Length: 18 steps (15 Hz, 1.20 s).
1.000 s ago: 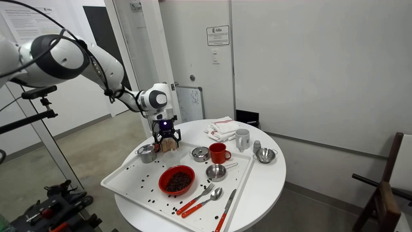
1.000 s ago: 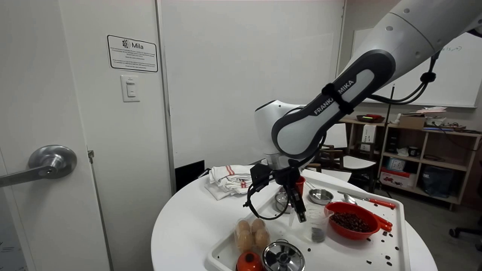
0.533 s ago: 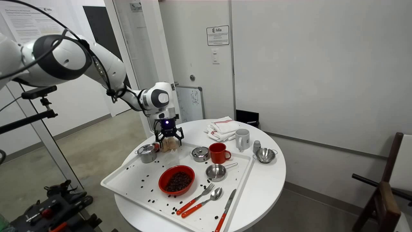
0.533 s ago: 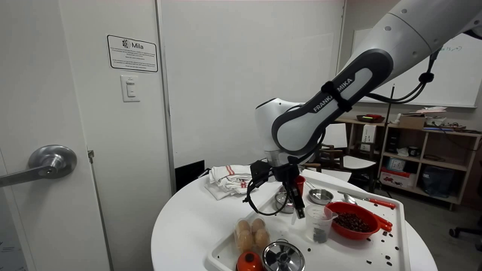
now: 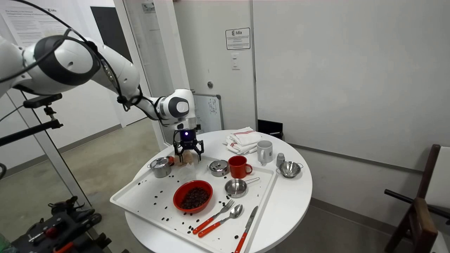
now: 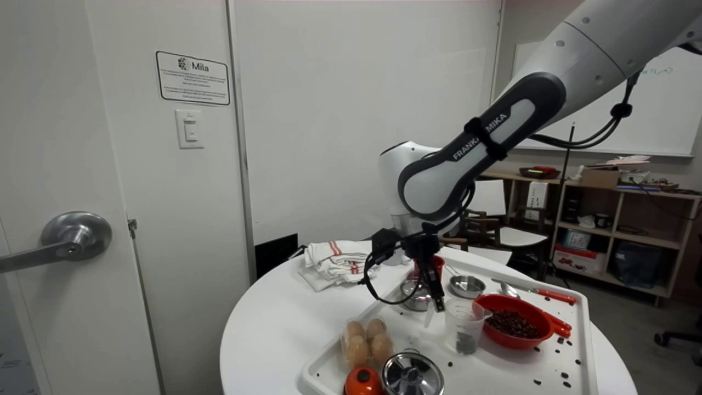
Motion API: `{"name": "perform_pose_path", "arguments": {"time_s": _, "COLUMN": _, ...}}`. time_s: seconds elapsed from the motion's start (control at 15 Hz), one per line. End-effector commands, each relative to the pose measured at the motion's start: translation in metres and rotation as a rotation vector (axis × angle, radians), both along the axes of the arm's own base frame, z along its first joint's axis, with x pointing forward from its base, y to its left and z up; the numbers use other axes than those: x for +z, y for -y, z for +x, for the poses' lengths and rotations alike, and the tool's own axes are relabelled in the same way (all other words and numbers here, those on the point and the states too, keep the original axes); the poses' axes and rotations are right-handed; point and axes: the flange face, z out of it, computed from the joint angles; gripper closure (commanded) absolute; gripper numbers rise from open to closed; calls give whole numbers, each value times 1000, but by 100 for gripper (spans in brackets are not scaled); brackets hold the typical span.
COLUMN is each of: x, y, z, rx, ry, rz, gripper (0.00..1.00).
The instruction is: Pour the things in the jug into the red bowl
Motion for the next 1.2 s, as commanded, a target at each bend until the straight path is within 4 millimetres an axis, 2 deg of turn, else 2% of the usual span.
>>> {"name": "perform_pose_path", "arguments": {"time_s": 0.0, "x": 1, "y": -5, "z": -2, "rx": 3, "ry": 2, "rz": -8, "gripper": 45}}
{"name": "perform_pose_path", "arguments": {"time_s": 0.4, "x": 0, "y": -14, "z": -3, "rx": 23, "ry": 1, "rz": -11, "gripper": 91}}
{"name": "perform_pose_path", "arguments": {"time_s": 0.47, "x": 1, "y": -15, "z": -4, "rx": 24, "ry": 1, "rz": -11, "gripper": 94}}
{"name": "perform_pose_path", "arguments": {"time_s": 0.53, "x": 1, "y": -16, "z": -4, "rx": 26, "ry": 2, "rz": -12, "gripper": 91}}
{"name": "perform_pose_path", "arguments": {"time_s": 0.8, "x": 11, "y": -16, "z": -4, "rx": 31, "ry": 3, "rz": -18, "gripper": 90}}
{"name": "perform_pose_path", "arguments": {"time_s": 1.13, "x": 54, "y": -12, "z": -1, "rx": 68, "ry": 41, "rz": -46, "gripper": 90}}
